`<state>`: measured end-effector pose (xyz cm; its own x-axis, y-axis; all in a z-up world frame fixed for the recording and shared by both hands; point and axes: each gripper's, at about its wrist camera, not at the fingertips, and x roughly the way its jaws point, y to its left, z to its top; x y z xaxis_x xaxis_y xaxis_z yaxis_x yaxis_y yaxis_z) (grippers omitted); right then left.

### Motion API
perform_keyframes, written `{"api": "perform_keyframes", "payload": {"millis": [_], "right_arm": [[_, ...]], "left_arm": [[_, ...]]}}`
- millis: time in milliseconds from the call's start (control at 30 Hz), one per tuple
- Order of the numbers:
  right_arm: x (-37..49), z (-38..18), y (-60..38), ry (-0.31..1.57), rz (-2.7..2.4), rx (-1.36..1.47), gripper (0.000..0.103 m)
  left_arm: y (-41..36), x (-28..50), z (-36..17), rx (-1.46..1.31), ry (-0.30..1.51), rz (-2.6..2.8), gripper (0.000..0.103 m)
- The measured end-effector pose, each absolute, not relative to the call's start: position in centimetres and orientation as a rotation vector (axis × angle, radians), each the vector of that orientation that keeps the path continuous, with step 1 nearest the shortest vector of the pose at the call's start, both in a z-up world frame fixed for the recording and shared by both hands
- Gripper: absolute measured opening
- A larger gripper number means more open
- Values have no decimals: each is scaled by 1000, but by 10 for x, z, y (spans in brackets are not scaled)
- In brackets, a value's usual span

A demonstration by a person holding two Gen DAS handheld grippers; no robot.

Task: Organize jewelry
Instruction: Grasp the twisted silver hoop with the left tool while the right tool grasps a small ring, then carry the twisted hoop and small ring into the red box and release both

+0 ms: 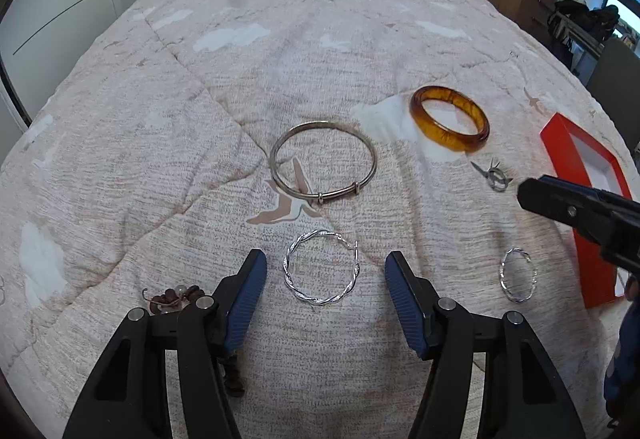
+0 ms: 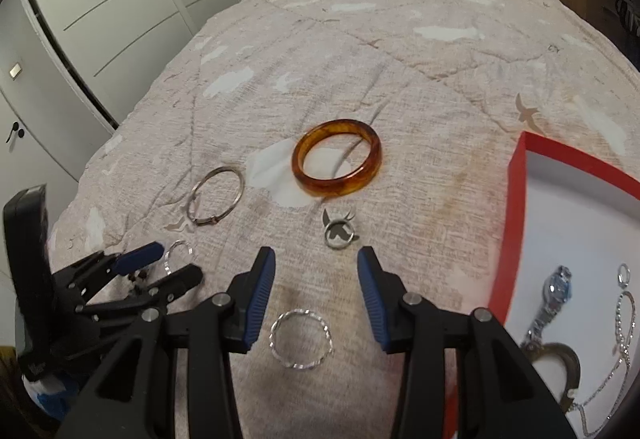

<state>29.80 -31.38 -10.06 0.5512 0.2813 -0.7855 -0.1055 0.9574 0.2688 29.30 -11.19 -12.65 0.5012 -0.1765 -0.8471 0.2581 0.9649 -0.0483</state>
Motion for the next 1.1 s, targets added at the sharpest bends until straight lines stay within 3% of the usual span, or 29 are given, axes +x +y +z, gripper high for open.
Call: {"api": "perform_keyframes", "payload": {"millis": [200,467,633,1100], "right_arm": [[318,-118,-312,1009,190,199,40],[331,-132,-308,1039,170,172,20],[331,-131,-309,1033,176,174,19],[304,-86,-310,943,228,182,19]], "left_arm": [[-110,297,-135,84,1026,-268,61],[-111,300,-137,89,1020,-265,51],[-110,300,-134,80,1013,-271,40],[-101,293,-102,17,967,-266,39]]}}
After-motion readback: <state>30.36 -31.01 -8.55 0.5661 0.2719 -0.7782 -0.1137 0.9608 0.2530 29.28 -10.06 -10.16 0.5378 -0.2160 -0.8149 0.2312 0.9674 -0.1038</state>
